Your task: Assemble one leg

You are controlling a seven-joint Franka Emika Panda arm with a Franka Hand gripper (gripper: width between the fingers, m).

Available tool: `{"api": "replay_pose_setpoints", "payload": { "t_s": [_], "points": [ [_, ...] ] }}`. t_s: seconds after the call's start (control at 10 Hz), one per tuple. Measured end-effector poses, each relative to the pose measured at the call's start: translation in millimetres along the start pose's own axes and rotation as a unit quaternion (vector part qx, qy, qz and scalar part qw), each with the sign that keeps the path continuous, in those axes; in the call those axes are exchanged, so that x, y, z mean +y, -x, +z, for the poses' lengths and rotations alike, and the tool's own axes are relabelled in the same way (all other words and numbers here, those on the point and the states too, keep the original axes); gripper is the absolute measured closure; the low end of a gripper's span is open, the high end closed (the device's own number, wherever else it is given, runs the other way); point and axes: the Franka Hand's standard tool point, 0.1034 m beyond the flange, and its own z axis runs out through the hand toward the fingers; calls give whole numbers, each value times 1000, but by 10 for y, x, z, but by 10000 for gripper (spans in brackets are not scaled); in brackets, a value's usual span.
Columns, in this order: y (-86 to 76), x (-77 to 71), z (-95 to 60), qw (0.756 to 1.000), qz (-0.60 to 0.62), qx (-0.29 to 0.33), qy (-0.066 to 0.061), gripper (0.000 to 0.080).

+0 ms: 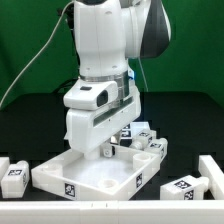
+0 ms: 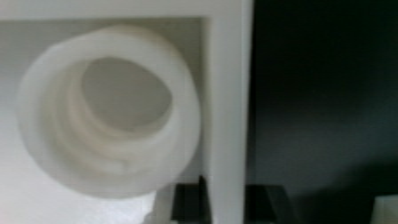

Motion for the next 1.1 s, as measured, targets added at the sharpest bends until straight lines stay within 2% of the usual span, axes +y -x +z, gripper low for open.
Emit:
{"api": "replay_pose_setpoints", "payload": {
  "t_s": [0.5, 0.8, 1.1],
  "points": [
    [-137, 171, 8, 994, -105, -12, 15, 744],
    [-125, 179, 9, 994, -112, -12, 16, 744],
    [-178, 268, -8, 980, -195, -16, 25, 744]
  ]
}}
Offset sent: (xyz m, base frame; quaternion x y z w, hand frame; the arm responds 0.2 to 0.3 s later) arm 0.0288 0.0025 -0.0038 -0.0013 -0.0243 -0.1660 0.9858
